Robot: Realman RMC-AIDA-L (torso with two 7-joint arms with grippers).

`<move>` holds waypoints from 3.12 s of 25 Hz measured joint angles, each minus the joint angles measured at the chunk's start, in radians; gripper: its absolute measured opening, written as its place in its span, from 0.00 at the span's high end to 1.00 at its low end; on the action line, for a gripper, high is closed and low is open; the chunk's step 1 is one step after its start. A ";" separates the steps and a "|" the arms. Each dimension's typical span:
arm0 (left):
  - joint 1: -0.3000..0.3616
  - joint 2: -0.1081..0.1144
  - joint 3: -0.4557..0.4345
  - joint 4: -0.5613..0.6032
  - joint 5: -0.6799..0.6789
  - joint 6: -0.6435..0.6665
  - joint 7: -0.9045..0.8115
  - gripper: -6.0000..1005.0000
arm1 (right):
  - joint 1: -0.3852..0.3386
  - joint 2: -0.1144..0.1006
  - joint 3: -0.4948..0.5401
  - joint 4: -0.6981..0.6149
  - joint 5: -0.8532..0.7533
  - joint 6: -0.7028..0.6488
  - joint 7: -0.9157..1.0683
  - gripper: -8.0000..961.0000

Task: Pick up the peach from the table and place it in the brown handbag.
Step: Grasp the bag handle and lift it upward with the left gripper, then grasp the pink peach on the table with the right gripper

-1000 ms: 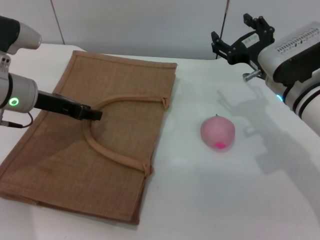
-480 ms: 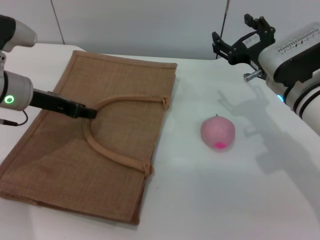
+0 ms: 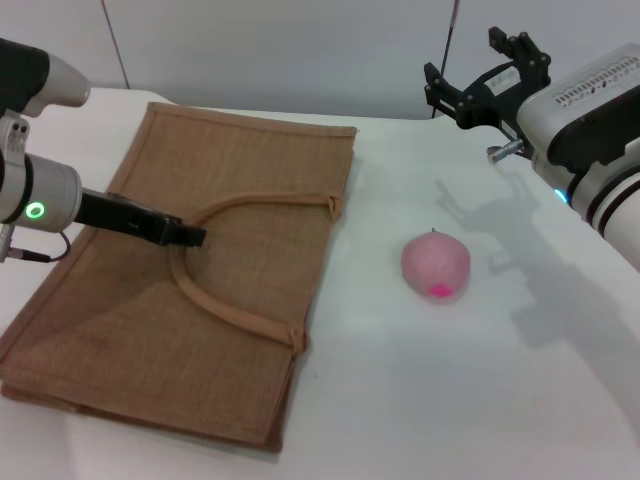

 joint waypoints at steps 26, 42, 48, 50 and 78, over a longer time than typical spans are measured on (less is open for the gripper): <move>-0.013 0.000 0.000 -0.019 0.028 0.018 -0.020 0.66 | 0.001 0.000 0.003 -0.006 0.000 -0.002 0.000 0.08; -0.037 0.005 0.002 -0.048 0.072 0.019 -0.033 0.75 | 0.005 0.000 0.003 -0.004 0.000 -0.002 0.000 0.08; -0.040 0.000 0.004 -0.043 0.077 0.014 -0.022 0.81 | 0.010 0.000 0.005 0.001 0.000 -0.001 0.000 0.08; -0.041 0.000 0.008 -0.041 0.078 0.015 -0.021 0.83 | 0.012 0.000 0.005 0.002 0.000 0.001 0.000 0.08; -0.025 -0.042 0.014 0.660 0.003 -0.359 -0.097 0.88 | -0.059 -0.018 0.034 -0.180 0.000 0.317 -0.143 0.08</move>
